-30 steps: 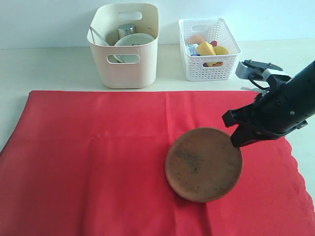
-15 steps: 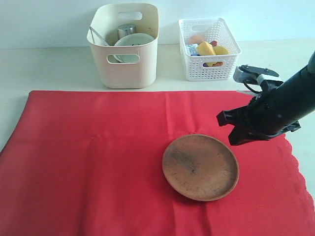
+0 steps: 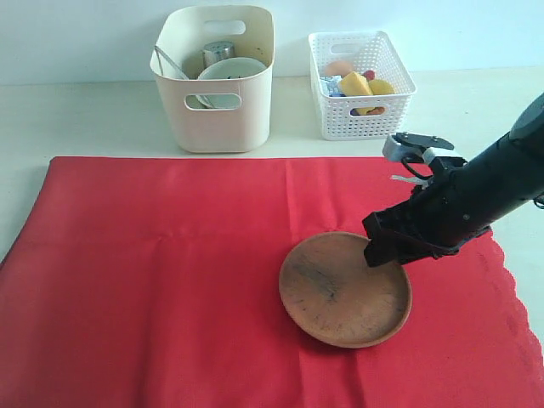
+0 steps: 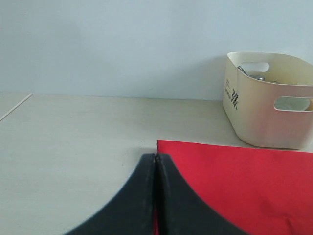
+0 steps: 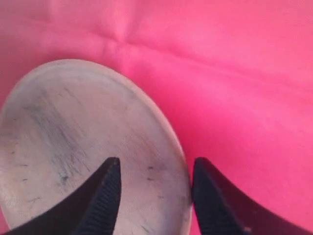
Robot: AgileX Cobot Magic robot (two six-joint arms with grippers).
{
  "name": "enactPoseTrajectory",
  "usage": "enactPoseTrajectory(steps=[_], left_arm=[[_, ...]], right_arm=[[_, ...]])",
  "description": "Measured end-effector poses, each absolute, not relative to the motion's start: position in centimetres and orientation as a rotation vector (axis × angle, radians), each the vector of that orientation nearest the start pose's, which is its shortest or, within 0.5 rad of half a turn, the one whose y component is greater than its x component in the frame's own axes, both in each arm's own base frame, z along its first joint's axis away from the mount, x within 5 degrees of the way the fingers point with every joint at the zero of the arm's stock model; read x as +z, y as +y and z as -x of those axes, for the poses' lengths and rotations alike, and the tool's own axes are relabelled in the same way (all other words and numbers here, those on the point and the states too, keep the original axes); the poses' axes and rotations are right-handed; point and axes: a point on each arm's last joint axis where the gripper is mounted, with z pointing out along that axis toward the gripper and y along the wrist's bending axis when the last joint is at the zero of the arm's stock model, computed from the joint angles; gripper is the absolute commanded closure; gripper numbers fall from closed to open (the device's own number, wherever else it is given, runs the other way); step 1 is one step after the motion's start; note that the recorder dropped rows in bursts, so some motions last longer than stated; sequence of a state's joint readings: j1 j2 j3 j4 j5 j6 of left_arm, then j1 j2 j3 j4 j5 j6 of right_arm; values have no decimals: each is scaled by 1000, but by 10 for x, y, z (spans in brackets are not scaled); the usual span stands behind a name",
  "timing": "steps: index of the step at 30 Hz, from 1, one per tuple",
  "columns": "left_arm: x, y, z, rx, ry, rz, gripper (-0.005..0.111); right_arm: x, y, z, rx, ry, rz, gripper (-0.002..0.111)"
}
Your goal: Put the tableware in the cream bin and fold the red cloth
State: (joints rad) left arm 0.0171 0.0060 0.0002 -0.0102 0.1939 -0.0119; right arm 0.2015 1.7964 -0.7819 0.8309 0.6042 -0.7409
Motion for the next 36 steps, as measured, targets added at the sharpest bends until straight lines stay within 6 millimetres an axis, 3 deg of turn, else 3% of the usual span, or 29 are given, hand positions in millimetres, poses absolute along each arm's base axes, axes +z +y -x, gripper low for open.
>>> enactPoseTrajectory(steps=[5,12,20,22,27,30,34,36], left_arm=[[195,1,-56,-5,1683,31,104],[195,1,-56,-5,1683,31,104],[195,1,-56,-5,1683,31,104],[195,1,-56,-5,1683,31,104],[195,1,-56,-5,1683,31,104],[195,1,-56,-5,1683,31,104],[195,1,-56,-5,1683,31,104],[195,1,-56,-5,1683,31,104]], right_arm=[[108,98,-274,710,2878,435,66],[105,99,-274,729,2883,432,108],[115,103,-274,810,2863,389,108],[129,106,-279,840,2820,393,108],[198,118,-307,942,2574,354,108],[223,124,-326,972,2450,361,108],[262,138,-370,1060,2168,356,108],[269,143,-392,1103,2073,317,108]])
